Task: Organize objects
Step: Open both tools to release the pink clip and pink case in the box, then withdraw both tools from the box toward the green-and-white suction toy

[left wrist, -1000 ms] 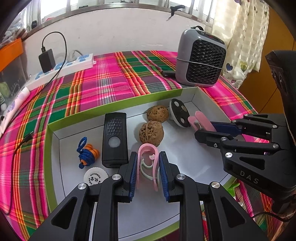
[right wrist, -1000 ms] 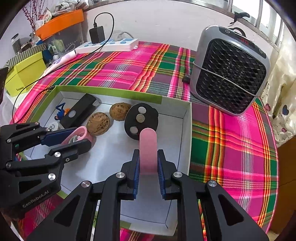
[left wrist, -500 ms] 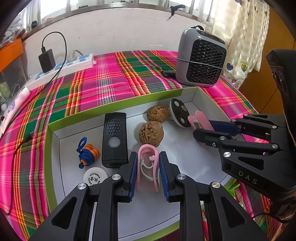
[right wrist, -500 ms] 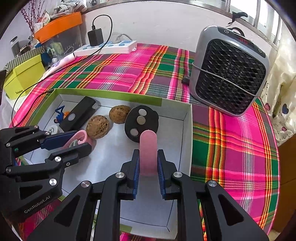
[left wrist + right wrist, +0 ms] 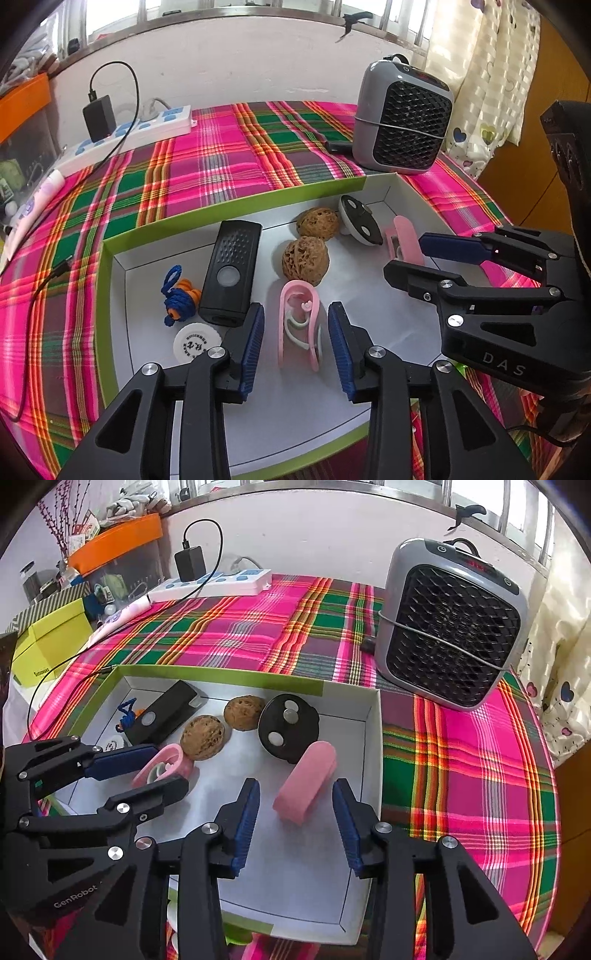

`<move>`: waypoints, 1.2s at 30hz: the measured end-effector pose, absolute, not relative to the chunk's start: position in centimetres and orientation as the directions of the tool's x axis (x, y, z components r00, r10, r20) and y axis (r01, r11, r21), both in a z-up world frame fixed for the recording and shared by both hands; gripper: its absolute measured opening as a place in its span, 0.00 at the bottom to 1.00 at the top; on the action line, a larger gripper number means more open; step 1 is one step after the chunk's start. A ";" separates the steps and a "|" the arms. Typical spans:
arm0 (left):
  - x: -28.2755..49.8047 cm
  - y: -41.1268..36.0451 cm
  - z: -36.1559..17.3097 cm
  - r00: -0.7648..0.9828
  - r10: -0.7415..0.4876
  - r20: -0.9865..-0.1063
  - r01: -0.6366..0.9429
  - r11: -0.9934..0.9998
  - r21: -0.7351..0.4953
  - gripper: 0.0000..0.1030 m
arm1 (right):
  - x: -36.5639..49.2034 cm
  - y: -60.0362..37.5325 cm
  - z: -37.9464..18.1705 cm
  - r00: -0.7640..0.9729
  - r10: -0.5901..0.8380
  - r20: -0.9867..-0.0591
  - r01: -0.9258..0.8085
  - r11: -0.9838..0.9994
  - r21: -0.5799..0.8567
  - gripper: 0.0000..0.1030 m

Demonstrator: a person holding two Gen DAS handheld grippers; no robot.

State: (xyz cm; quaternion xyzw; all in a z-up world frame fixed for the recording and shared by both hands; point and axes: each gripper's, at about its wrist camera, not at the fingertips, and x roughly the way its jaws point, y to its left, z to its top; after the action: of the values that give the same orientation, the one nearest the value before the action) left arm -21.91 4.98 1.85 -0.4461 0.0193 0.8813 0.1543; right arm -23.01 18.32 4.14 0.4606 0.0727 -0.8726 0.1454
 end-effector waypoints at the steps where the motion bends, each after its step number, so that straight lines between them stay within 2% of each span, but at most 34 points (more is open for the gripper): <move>1: -21.8 4.9 1.9 -0.556 0.256 -0.791 -0.289 -0.952 -0.104 0.33 | -23.0 18.3 4.1 -0.535 -0.186 -0.824 0.320 -0.947 0.007 0.41; 14: -19.2 4.2 3.6 -0.595 0.247 -0.765 -0.275 -0.957 -0.095 0.36 | -20.7 19.2 5.6 -0.573 -0.205 -0.794 0.280 -0.959 0.046 0.41; 23: -16.0 3.5 4.9 -0.648 0.196 -0.736 -0.241 -0.969 -0.047 0.36 | -17.8 19.7 6.7 -0.609 -0.224 -0.761 0.254 -0.964 0.081 0.41; 36: -12.1 3.3 5.2 -0.670 0.210 -0.712 -0.233 -0.970 -0.067 0.36 | -13.8 20.4 6.4 -0.624 -0.253 -0.740 0.240 -0.962 0.127 0.41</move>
State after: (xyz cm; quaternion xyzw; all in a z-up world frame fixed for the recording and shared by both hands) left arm -12.09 3.26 5.18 -0.3874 0.0147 0.9138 0.1214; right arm -13.84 20.43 6.38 0.4117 -0.0080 -0.9010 0.1367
